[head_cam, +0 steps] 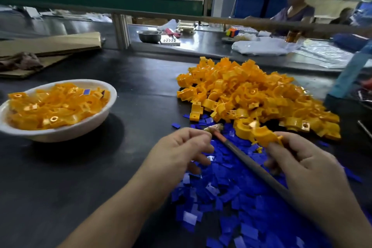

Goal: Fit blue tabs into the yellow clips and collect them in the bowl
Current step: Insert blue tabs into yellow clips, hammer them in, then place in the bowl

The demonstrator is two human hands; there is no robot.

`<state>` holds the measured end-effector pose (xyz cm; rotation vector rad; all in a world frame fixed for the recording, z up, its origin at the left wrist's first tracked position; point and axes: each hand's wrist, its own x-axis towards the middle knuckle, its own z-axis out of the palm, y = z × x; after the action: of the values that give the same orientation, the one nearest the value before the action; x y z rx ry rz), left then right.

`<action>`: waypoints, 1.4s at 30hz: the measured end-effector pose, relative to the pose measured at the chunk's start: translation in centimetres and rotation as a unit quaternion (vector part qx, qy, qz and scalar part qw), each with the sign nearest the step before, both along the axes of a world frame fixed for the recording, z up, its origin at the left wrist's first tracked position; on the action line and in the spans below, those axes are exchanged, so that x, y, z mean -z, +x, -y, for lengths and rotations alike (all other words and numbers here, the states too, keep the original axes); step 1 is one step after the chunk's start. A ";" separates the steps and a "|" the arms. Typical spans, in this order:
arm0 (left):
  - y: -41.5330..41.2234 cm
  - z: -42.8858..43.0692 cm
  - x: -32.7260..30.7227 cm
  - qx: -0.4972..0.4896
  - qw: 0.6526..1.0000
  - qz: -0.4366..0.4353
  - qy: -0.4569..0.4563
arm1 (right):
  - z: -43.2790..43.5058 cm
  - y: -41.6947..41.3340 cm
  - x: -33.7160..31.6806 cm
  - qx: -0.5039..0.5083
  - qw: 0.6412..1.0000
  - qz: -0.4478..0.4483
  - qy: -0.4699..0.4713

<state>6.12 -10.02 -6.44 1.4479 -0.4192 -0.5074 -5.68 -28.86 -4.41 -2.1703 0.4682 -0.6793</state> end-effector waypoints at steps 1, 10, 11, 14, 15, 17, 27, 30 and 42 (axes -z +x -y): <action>-0.4 0.2 0.3 0.022 1.000 -0.001 0.009 | -0.7 0.1 0.2 -0.043 0.997 -0.007 0.056; -1.1 1.3 1.1 0.072 0.984 -0.130 -0.097 | -2.9 0.8 0.7 -0.216 0.878 -0.032 0.427; -1.1 1.3 1.1 0.074 0.982 -0.137 -0.107 | -3.0 0.8 0.6 -0.222 0.864 -0.038 0.451; -1.2 1.3 1.2 0.088 0.977 -0.148 -0.127 | -3.4 0.8 0.6 -0.222 0.830 -0.061 0.507; -1.2 1.4 1.3 0.081 0.978 -0.146 -0.123 | -3.4 0.8 0.5 -0.215 0.834 -0.072 0.503; -1.1 1.4 1.4 0.064 0.981 -0.138 -0.120 | -3.2 0.6 0.2 -0.195 0.876 -0.118 0.426; 1.5 0.0 0.5 -0.043 0.966 -0.190 -0.171 | -2.4 -0.6 1.5 -0.098 0.863 -0.343 -0.357; 0.9 0.3 0.7 -0.035 0.974 -0.174 -0.140 | -3.0 0.1 2.5 -0.081 0.857 -0.320 -0.396; 0.4 0.7 1.4 -0.026 0.994 -0.094 -0.041 | -1.9 0.3 2.9 -0.040 0.951 -0.126 -0.279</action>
<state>6.50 -10.69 -7.80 1.3150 -0.2487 -0.5719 -5.41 -26.94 -7.32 -2.8154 0.3405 -0.5329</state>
